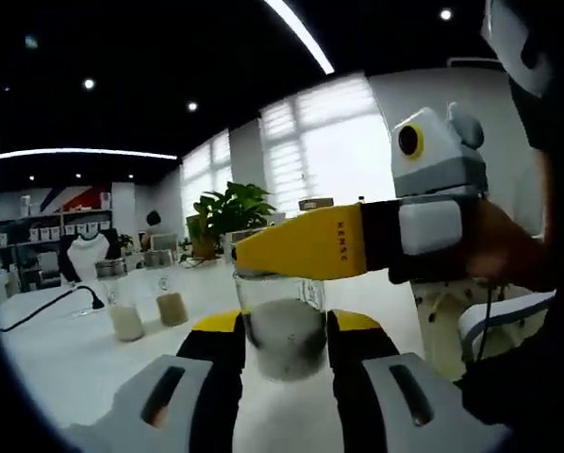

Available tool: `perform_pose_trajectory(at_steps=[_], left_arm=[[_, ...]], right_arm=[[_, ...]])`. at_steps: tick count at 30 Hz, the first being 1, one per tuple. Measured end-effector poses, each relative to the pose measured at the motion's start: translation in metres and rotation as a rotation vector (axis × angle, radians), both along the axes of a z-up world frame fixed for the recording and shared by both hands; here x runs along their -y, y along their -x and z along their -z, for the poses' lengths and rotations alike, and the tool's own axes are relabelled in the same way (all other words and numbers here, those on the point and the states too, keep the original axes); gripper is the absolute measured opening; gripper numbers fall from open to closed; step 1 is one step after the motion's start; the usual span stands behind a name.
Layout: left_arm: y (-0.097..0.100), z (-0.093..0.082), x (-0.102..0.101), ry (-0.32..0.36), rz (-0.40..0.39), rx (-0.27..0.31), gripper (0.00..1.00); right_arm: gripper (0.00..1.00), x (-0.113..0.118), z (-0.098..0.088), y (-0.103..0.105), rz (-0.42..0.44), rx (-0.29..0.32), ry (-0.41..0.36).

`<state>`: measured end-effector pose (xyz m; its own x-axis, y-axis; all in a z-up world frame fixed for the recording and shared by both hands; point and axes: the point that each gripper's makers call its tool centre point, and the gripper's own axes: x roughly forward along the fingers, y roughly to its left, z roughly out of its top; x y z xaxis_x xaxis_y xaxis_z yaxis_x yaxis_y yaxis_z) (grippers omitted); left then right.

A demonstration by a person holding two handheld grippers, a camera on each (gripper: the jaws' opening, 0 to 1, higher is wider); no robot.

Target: Rotate the seasoning bottle until the label or dispensing opening points toward the visible target arrow and the bottle remains upright within the marked orientation range

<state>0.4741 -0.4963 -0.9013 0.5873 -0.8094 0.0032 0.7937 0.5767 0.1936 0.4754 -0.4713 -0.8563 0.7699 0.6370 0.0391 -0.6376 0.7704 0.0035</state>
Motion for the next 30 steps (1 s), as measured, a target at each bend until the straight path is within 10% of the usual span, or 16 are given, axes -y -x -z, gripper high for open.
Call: perform_pose_trajectory(at_steps=[13,30], left_arm=[[-0.006,0.001,0.0,-0.024,-0.266,0.042,0.39],[-0.014,0.005,0.004,0.086,-0.249,-0.064,0.36]], right_arm=[[0.29,0.005,0.0,-0.005,0.051,-0.013,-0.031],[0.29,0.013,0.007,-0.01,0.087,-0.034,-0.032]])
